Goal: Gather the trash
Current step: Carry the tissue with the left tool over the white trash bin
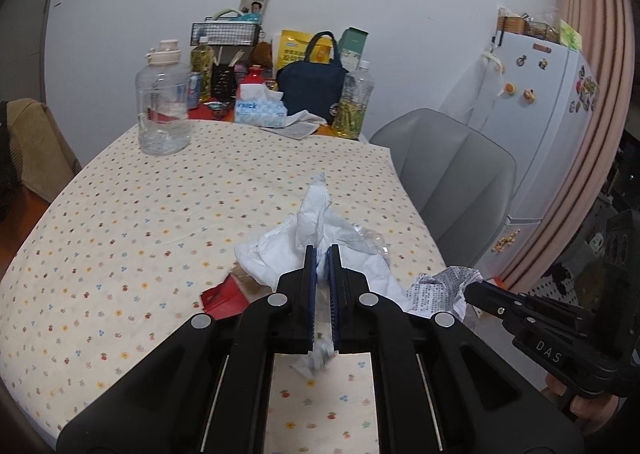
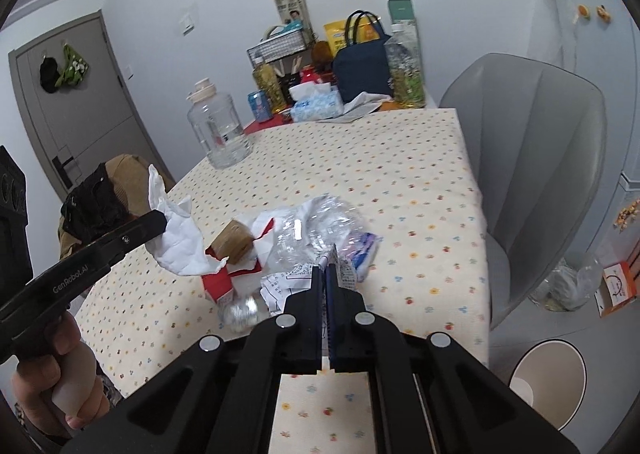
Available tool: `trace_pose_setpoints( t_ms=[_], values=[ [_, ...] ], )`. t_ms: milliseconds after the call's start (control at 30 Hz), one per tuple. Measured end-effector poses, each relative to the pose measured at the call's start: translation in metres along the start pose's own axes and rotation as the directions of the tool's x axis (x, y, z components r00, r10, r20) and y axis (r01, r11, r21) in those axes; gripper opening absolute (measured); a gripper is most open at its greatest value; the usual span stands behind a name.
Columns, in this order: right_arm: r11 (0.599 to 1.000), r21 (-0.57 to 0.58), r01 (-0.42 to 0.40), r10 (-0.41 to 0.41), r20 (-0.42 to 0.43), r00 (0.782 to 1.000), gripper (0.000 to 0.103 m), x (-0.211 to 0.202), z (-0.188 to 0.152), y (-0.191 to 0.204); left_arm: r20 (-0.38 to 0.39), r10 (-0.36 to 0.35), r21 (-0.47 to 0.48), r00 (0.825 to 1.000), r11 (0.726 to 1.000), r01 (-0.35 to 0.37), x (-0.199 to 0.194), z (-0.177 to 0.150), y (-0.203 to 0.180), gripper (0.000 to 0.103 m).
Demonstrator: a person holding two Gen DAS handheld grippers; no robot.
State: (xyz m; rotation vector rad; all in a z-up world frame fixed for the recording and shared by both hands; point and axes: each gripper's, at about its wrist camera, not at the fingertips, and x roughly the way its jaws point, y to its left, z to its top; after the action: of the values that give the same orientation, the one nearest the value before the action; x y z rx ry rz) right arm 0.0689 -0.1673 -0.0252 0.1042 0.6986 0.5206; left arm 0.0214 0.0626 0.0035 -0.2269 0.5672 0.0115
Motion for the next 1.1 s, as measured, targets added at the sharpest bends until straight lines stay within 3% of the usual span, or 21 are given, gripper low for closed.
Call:
trace_pose_setpoints(
  t_ms=[500, 700, 1100],
  values=[
    [0.977, 0.127, 0.169, -0.180, 0.072, 0.981, 0.003, -0.055, -0.011, -0.089, -0.057, -0.139, 0.136, 0.989, 0.980, 0.146, 0.040, 0.000, -0.100, 0.007],
    [0.950, 0.170, 0.263, -0.277, 0.065, 0.959, 0.003, -0.071, -0.020, -0.123, -0.101, -0.188, 0.194, 0.977, 0.959, 0.205, 0.063, -0.006, -0.149, 0.007],
    [0.892, 0.285, 0.350, -0.377, 0.041, 0.925, 0.003, -0.090, -0.044, -0.199, -0.208, -0.246, 0.305, 0.947, 0.904, 0.301, 0.108, -0.029, -0.242, 0.007]
  ],
)
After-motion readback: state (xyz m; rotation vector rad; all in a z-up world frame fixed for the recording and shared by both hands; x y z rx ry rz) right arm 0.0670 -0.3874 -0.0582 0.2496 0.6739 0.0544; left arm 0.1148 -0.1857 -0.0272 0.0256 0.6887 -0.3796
